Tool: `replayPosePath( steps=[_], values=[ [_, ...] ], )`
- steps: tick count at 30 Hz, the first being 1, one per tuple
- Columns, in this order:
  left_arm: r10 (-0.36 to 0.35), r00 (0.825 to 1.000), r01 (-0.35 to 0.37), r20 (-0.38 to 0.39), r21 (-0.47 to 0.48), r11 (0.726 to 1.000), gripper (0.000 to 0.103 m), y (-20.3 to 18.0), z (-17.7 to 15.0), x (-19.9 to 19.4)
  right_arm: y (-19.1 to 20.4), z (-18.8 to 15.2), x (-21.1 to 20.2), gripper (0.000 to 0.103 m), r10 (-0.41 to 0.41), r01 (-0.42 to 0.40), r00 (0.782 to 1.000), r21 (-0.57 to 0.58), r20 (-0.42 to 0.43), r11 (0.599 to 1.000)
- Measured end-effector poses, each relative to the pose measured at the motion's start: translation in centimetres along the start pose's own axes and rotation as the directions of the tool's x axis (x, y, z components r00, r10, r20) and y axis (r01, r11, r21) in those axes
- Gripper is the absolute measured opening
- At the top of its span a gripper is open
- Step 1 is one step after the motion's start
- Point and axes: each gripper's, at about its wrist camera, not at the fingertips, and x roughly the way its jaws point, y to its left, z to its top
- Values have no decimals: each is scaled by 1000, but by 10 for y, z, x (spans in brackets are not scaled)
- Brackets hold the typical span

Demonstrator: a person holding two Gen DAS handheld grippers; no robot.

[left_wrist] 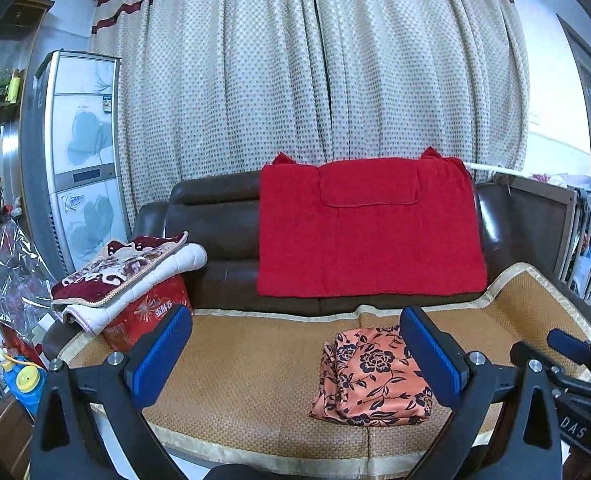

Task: Fold small clothes

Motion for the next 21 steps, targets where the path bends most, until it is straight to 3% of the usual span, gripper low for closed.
replayPosePath(
  steps=[21],
  values=[
    [40, 998, -39, 47, -33, 999, 103, 22, 8, -31, 21, 0, -28, 71, 32, -30, 998, -41, 46, 999]
  ],
)
